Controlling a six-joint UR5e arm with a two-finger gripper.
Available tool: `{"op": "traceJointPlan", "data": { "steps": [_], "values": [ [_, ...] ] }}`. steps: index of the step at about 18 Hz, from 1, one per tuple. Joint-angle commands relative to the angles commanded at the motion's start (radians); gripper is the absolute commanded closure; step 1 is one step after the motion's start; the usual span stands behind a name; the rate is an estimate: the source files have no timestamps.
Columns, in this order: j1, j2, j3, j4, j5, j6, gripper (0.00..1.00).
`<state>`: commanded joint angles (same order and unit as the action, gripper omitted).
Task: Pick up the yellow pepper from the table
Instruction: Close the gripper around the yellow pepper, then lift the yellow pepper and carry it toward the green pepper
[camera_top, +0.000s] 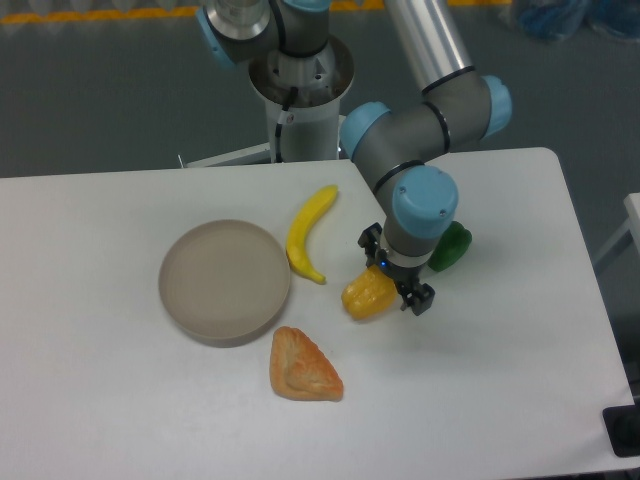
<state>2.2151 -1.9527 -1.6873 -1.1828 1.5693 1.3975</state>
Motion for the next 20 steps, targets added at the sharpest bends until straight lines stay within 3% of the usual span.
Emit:
{"op": "traceJointPlan", "data": {
  "steps": [6,7,8,11,18,20],
  "values": [
    [-0.012,-0.012,-0.009,0.006,-0.006,-0.101,0.00],
    [-0.015,-0.017,-0.003,0.006,-0.008,-0.101,0.07],
    [-0.017,-0.021,0.003,0.005,-0.005,-0.104,0.28],
    [-0.017,-0.018,0.015,0.003,-0.005,-0.123,0.71],
    [0.026,0.012,0.138,-0.017,0.000,-0.114,0.73],
    [0.055,0.015,0.178,-0.052,0.000,-0.106,0.73]
  ]
}}
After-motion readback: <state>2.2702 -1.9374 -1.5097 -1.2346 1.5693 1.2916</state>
